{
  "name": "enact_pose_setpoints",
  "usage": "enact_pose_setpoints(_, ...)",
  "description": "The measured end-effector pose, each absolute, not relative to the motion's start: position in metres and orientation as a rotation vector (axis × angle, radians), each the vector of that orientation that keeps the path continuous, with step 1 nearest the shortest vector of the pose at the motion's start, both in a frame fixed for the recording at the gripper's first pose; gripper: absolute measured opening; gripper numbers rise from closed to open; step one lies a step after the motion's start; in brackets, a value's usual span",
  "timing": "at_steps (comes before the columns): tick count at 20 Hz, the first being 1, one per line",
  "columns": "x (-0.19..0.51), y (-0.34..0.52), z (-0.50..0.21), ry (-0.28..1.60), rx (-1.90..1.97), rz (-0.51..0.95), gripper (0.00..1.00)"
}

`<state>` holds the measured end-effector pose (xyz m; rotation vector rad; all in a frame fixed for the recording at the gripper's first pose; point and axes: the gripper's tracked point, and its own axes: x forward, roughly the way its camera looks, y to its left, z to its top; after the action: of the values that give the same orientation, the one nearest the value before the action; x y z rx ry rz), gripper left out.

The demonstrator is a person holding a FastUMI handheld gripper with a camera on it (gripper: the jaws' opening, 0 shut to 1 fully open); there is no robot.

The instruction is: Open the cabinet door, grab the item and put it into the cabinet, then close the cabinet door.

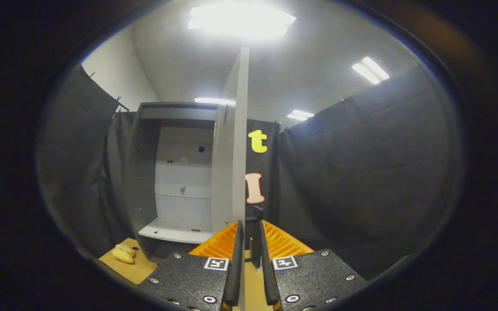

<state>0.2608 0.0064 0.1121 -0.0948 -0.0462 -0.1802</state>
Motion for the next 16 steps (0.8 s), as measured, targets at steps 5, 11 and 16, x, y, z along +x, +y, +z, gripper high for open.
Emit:
enact_pose_setpoints(5, 0.263, 0.041, 0.106, -0.064, -0.075, -0.065, 0.69)
enact_pose_setpoints(11, 0.269, 0.078, 0.091, -0.031, -0.067, 0.078, 0.93)
enact_pose_setpoints(16, 0.262, 0.111, 0.072, -0.001, -0.033, 0.18, 0.93)
